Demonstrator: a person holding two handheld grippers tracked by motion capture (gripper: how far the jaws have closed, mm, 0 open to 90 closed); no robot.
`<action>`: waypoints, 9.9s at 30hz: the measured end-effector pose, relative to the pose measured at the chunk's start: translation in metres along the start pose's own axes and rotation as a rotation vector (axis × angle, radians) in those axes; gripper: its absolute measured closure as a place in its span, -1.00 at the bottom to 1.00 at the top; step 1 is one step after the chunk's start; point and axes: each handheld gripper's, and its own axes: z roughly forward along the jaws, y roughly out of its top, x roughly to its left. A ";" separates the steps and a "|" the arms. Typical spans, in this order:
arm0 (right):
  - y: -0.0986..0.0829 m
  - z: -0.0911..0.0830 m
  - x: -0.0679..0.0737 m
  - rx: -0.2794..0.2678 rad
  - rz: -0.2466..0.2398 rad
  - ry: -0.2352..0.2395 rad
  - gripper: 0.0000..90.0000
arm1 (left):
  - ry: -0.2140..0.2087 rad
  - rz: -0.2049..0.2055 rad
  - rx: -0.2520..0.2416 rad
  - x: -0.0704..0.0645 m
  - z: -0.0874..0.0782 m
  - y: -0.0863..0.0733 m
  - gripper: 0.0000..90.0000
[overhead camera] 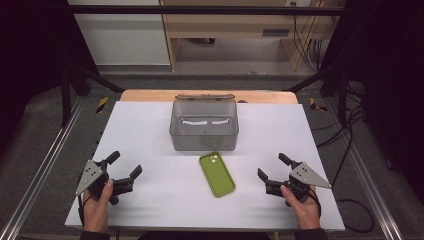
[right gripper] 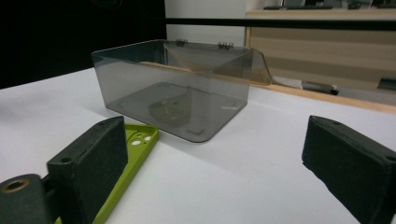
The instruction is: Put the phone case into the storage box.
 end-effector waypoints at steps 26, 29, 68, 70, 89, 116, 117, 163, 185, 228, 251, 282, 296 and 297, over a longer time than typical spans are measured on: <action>0.011 0.040 0.052 0.245 0.026 0.043 -0.79 | -0.015 0.023 0.040 -0.008 0.006 -0.002 -0.98; 0.015 0.050 0.061 0.276 0.016 0.056 -0.78 | -0.021 0.026 0.046 -0.009 0.007 -0.002 -0.98; 0.023 0.155 0.111 0.544 -0.085 0.107 0.93 | -0.031 0.026 0.054 -0.010 0.009 -0.003 -0.96; 0.023 0.160 0.114 0.552 -0.085 0.118 0.98 | -0.030 0.029 0.057 -0.011 0.010 -0.003 -0.96; 0.014 0.189 0.119 0.639 -0.059 0.112 1.00 | -0.035 0.027 0.063 -0.011 0.011 -0.003 -0.95; 0.022 0.167 0.178 0.608 -0.174 0.394 1.00 | -0.038 0.028 0.065 -0.012 0.011 -0.002 -0.96; 0.025 0.163 0.175 0.592 -0.165 0.391 0.98 | -0.037 0.027 0.064 -0.011 0.012 -0.003 -0.96; 0.002 0.083 0.152 0.687 -0.350 0.425 0.61 | -0.037 0.036 0.076 -0.014 0.012 -0.003 -0.97; -0.005 0.077 0.153 0.622 -0.400 0.362 0.92 | -0.032 0.039 0.083 -0.017 0.010 -0.003 -0.97; 0.037 0.041 0.121 0.177 -0.184 0.219 0.96 | -0.090 -0.020 0.025 -0.068 0.014 0.030 -0.97; 0.084 0.101 0.110 0.011 0.008 0.198 0.96 | -0.092 -0.057 0.052 -0.072 0.078 0.093 -0.96; 0.074 0.082 0.126 0.009 0.062 0.214 0.96 | -0.177 -0.152 0.085 -0.098 0.069 0.079 -0.95; 0.068 0.088 0.137 0.029 0.046 0.256 0.96 | -0.182 -0.178 0.047 -0.101 0.069 0.075 -0.92; 0.067 0.089 0.138 0.035 0.043 0.258 0.96 | -0.180 -0.174 0.049 -0.101 0.069 0.075 -0.92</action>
